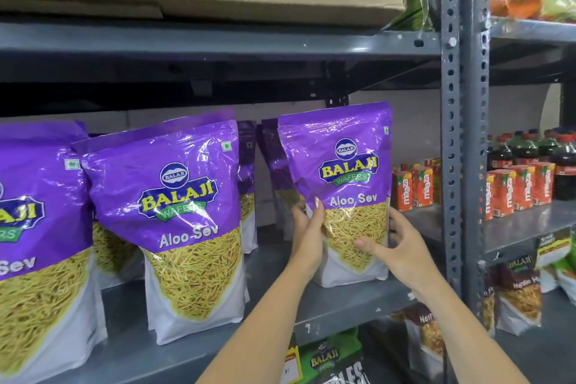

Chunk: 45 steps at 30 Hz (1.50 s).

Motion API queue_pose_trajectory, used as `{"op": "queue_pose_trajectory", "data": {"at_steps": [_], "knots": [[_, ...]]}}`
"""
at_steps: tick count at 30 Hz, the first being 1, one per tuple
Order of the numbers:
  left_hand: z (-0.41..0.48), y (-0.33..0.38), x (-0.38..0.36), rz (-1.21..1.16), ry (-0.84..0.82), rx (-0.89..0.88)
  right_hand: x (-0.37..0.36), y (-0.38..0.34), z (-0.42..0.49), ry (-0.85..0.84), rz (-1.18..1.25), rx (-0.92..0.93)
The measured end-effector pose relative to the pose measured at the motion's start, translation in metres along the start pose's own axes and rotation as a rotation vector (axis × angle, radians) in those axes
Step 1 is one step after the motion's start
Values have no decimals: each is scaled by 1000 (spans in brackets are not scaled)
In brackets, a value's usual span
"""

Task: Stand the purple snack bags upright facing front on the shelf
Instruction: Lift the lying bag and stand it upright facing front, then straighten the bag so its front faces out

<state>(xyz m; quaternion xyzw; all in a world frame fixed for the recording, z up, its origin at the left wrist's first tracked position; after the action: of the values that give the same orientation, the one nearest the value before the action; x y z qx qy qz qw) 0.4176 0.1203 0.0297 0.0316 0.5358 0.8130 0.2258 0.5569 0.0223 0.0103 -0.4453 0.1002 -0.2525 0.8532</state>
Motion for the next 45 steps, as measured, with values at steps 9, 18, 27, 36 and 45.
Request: {"op": "queue_pose_trajectory", "data": {"at_steps": [9, 18, 27, 36, 45], "knots": [[-9, 5, -7, 323, -125, 85, 8, 15, 9, 0, 60, -37], [-150, 96, 117, 800, 443, -775, -44, -66, -18, 401, 119, 426], [-120, 58, 204, 703, 205, -197, -207, -48, -36, -500, 111, 79], [-97, 42, 182, 792, 86, -73, -183, -26, -19, -450, 61, 17], [-85, 31, 163, 767, 93, -86, -163, -30, -22, -419, 50, -44]]}}
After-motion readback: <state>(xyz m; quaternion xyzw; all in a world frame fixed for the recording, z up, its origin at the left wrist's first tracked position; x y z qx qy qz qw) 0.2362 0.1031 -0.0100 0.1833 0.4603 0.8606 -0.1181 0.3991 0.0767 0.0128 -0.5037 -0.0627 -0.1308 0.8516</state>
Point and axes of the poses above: each hand's wrist, its own z-axis towards the middle knuckle, its own x-axis out of the back of the hand, y = z × x, the point moved 5 cm from there along z, towards the middle knuckle
